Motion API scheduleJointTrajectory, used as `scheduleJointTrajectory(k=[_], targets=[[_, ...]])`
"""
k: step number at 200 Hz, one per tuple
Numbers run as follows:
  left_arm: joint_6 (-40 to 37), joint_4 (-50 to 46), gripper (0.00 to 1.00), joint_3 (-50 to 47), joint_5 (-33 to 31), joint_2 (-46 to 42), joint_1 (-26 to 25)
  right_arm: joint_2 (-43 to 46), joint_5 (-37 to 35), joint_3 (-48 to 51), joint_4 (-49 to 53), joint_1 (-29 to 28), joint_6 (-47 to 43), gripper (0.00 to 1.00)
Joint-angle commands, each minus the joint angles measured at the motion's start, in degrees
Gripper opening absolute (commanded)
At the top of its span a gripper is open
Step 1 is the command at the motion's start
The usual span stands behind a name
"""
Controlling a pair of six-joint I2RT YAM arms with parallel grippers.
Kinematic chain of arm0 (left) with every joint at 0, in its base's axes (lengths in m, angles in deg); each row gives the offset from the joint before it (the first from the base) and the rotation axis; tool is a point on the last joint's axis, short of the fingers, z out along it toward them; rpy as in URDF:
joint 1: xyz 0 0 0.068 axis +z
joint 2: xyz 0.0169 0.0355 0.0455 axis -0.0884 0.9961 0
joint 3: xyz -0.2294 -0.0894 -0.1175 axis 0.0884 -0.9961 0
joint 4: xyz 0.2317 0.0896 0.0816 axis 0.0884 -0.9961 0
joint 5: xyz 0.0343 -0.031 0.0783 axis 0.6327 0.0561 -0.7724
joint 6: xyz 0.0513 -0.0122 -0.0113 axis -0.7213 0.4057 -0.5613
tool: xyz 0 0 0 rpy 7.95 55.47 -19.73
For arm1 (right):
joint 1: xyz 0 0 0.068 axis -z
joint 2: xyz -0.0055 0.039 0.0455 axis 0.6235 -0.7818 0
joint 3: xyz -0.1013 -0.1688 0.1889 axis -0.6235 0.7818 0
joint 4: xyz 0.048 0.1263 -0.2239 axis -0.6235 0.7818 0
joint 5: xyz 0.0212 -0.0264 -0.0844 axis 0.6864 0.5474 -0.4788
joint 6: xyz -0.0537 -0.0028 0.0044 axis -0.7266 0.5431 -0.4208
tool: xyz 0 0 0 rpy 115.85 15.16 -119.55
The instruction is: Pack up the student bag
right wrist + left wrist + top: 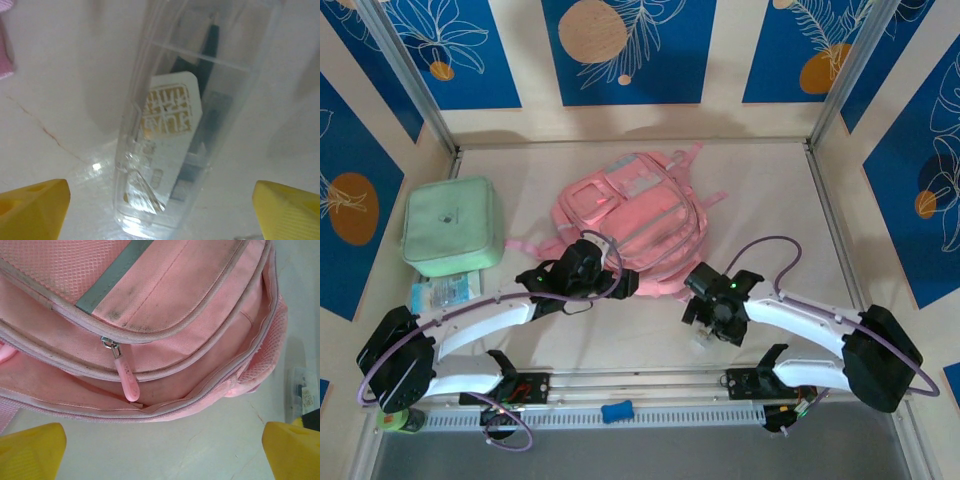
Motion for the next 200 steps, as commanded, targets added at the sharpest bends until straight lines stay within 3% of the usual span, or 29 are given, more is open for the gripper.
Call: scheduleJointTrajectory(k=[1, 29, 67, 107, 157, 200], targets=[[1.1, -0.7, 0.99, -0.4, -1.3, -0.7, -0.1, -1.7, -1.7, -0.3, -2.0, -0.4, 2.1, 0.9], [1.1, -1.5, 1.0, -0.3, -1.3, -0.9, -0.1, -4.1, -0.8, -1.0, -3.5, -0.5, -0.5, 0.78], [1.3, -2.0, 0.99, 0.0, -1.5, -0.7, 0.0, -7.4, 0.4, -1.4, -4.2, 0.4, -2.9, 0.71], [1.3, -2.4, 0.99, 0.5, -1.0, -0.4, 0.0, -10.3, 1.8, -4.7, -6.5, -0.1, -12.6, 0.59], [1.5, -2.7, 0.99, 1.3, -1.0, -0.1, 0.0, -11.3, 0.3, -6.3, -1.2, -1.5, -13.7, 0.62], [1.5, -2.9, 0.99, 1.9, -0.8, 0.6, 0.0, -12.3, 1.5, -5.5, -0.3, -4.4, -7.7, 0.67]])
